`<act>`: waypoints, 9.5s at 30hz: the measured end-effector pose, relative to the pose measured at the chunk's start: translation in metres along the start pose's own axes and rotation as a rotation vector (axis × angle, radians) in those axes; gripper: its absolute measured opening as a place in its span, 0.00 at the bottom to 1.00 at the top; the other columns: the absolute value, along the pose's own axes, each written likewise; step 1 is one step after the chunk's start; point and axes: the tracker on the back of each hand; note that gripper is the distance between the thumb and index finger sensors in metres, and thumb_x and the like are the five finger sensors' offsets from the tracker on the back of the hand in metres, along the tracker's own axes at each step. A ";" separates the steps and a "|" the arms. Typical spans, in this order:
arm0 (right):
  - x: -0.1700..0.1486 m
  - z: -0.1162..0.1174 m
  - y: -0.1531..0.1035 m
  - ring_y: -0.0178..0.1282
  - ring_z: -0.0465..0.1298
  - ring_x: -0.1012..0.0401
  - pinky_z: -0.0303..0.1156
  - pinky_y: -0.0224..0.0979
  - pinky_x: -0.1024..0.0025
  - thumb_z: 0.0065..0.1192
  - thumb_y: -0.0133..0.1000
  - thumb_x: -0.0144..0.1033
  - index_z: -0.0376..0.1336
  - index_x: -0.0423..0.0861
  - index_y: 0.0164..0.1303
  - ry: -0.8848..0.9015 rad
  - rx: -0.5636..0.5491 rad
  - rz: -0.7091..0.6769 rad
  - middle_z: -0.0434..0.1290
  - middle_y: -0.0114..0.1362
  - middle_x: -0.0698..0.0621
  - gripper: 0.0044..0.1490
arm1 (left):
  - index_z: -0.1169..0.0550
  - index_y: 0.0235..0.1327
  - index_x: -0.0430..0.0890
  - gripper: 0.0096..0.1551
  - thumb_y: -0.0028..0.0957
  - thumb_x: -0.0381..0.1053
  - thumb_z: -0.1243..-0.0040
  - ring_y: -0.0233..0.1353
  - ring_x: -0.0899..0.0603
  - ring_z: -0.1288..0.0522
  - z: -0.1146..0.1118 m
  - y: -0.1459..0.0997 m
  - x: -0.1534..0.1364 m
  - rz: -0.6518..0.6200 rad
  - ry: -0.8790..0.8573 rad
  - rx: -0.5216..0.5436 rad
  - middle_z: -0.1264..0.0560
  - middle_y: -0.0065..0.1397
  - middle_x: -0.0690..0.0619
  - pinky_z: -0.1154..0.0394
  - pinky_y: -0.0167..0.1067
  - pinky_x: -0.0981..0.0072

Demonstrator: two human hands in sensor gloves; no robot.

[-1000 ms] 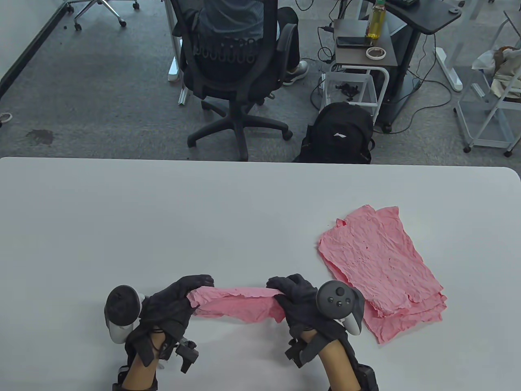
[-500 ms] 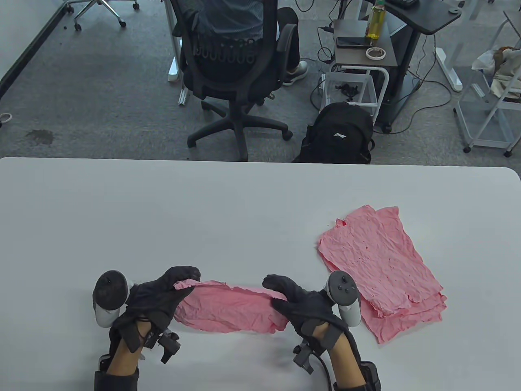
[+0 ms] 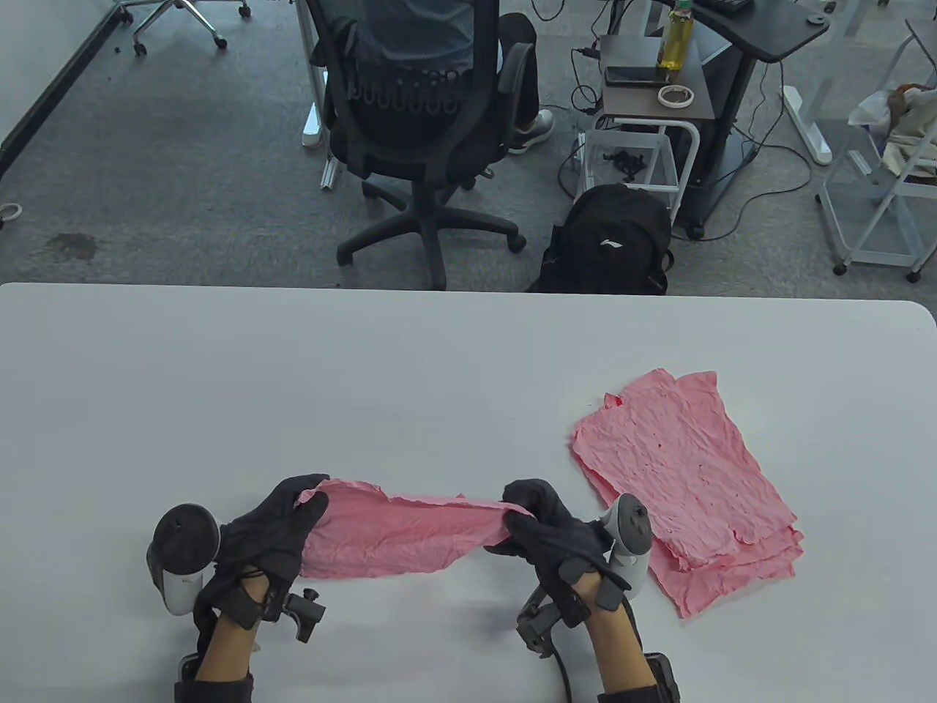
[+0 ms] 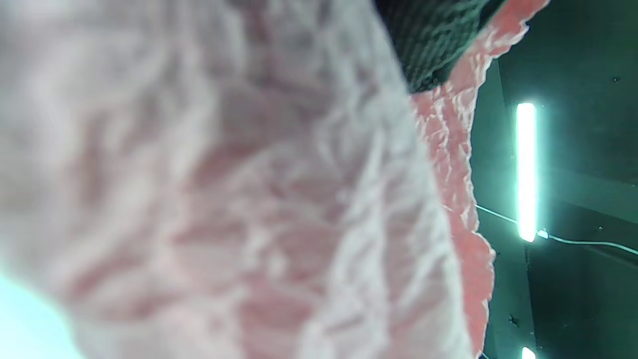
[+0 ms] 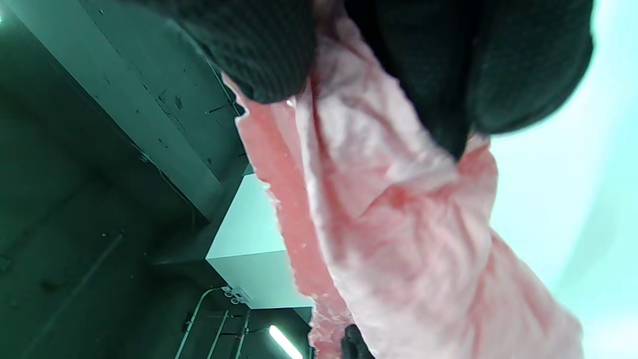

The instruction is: Flatten crumpled papers and stack

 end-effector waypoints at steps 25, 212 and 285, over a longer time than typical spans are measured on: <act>0.036 0.049 -0.010 0.72 0.65 0.35 0.57 0.67 0.28 0.71 0.53 0.34 0.71 0.45 0.62 -1.341 0.012 -0.087 0.68 0.74 0.37 0.26 | 0.23 0.71 0.57 0.32 0.51 0.60 0.31 0.82 0.36 0.32 -0.074 -0.002 0.016 -0.119 0.808 -0.587 0.31 0.80 0.50 0.43 0.74 0.27; -0.022 0.017 0.004 0.80 0.37 0.38 0.39 0.74 0.36 0.56 0.55 0.33 0.47 0.49 0.77 -1.486 0.180 0.498 0.38 0.83 0.41 0.39 | 0.60 0.81 0.57 0.64 0.43 0.79 0.43 0.85 0.36 0.71 -0.105 -0.006 -0.022 0.338 0.994 -0.884 0.70 0.82 0.50 0.64 0.75 0.28; 0.002 -0.035 -0.017 0.50 0.83 0.48 0.77 0.52 0.49 0.68 0.49 0.31 0.49 0.35 0.70 -0.361 -0.417 0.339 0.79 0.53 0.48 0.45 | 0.37 0.81 0.50 0.48 0.51 0.72 0.47 0.87 0.34 0.52 -0.081 -0.004 -0.009 0.259 0.743 -0.777 0.48 0.85 0.46 0.51 0.77 0.31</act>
Point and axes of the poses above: the tracker on the back of each hand, its own x axis roughly to the thumb side, its own y axis roughly from the wrist to the fingertips, z = x × y
